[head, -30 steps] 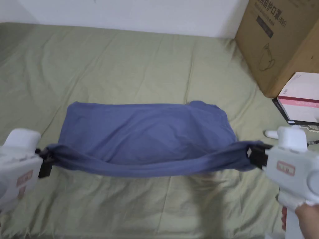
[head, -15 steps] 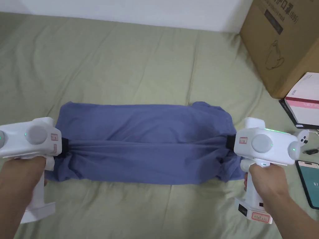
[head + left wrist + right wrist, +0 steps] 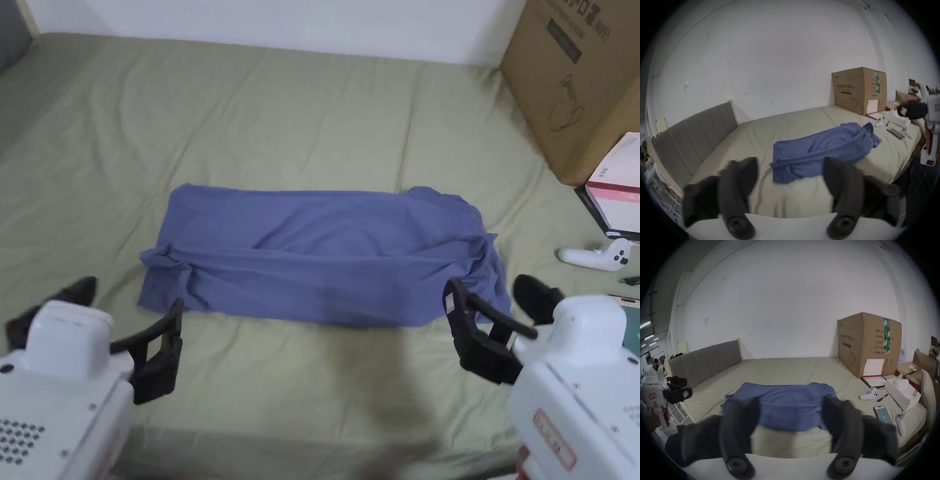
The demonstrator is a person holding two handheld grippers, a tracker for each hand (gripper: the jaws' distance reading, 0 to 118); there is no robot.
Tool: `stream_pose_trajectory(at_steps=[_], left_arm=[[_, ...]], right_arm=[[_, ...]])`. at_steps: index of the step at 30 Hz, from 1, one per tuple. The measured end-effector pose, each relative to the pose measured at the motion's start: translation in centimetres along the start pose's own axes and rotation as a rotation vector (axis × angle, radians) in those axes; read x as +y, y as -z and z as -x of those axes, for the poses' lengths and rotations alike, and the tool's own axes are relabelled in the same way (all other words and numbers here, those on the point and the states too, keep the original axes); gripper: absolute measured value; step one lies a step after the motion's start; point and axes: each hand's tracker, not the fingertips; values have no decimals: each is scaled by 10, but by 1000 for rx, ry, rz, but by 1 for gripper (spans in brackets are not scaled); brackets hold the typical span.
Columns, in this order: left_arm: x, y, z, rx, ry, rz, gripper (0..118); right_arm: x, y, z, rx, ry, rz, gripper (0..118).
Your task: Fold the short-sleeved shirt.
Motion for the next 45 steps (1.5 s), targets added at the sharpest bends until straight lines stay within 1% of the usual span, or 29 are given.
stream_pose_trajectory(at_steps=[1, 2, 3, 5, 6, 7, 10, 14, 15, 17, 22, 24, 27, 29, 30, 31, 32, 33, 34, 35, 36, 37, 38, 39, 40, 41, 42, 44, 45], left_arm=[[-6, -6, -5, 18, 30, 24, 51], [-12, -10, -8, 29, 38, 32, 18], [-16, -13, -9, 25, 37, 41, 1], [-22, -13, -9, -19, 19, 90, 1], [-25, -11, -8, -2, 19, 110, 1], [-29, -8, -5, -3, 13, 127, 1], [-41, 14, 12, -14, -65, 230, 1], [-55, 70, 31, -18, -113, 369, 3], [-56, 87, 35, -5, -114, 391, 17], [-58, 123, 38, 18, -99, 404, 64], [-64, 207, 53, 100, -107, 496, 68], [-74, 239, 58, 101, -120, 538, 68], [-79, 269, 52, 73, -88, 587, 68], [-86, 277, 44, 38, -78, 644, 67], [-87, 279, 42, 65, -69, 636, 67], [-86, 279, 45, 70, -85, 635, 67], [-80, 269, 44, 65, -138, 644, 63], [-76, 265, 44, 58, -155, 637, 53], [-73, 259, 41, 68, -134, 617, 28], [-70, 257, 38, 129, -58, 603, 7], [-63, 249, 37, 62, -85, 603, 7], [-59, 245, 38, 65, -97, 614, 7], [-54, 239, 40, 60, -112, 591, 7], [-47, 234, 42, 55, -134, 571, 7], [-38, 230, 49, 56, -162, 555, 7], [-31, 225, 51, 54, -178, 543, 7], [-26, 221, 51, 47, -181, 534, 6], [-13, 216, 53, 36, -185, 512, 6], [-8, 213, 50, 39, -178, 500, 6]], right_arm=[[-6, -7, 8, -1, -27, -5, 58], [-9, -10, 17, -15, -54, -5, 35], [-13, -15, 23, -16, -58, -3, 19], [-17, -22, 30, 8, -66, 5, 10], [-18, -22, 34, 2, -77, 6, 7], [-20, -25, 36, -3, -84, 1, 6], [-23, -29, 36, 7, -57, 17, 4], [-30, -27, 33, 3, -57, 46, 4], [-31, -26, 32, 4, -54, 57, 4], [-33, -23, 30, -4, -58, 77, 4], [-35, -10, 16, -37, -50, 136, 4], [-35, -5, 7, -65, -35, 153, 4], [-34, 4, -7, -104, -2, 186, 4], [-35, 15, -17, -124, 1, 217, 4], [-37, 20, -22, -139, -5, 235, 4], [-39, 28, -29, -158, -10, 250, 4], [-40, 37, -36, -186, -13, 266, 4], [-41, 47, -43, -208, -19, 296, 4], [-44, 60, -53, -237, -28, 335, 4], [-47, 75, -64, -265, -35, 357, 4], [-49, 90, -74, -283, -33, 378, 4], [-52, 108, -86, -302, -25, 425, 7], [-57, 129, -101, -301, 1, 478, 19], [-62, 146, -113, -304, 27, 511, 37], [-67, 165, -125, -304, 49, 545, 62], [-73, 182, -135, -301, 59, 585, 95], [-77, 196, -145, -315, 65, 601, 106], [-81, 221, -160, -351, 51, 608, 106], [-82, 231, -166, -355, 61, 626, 106]])
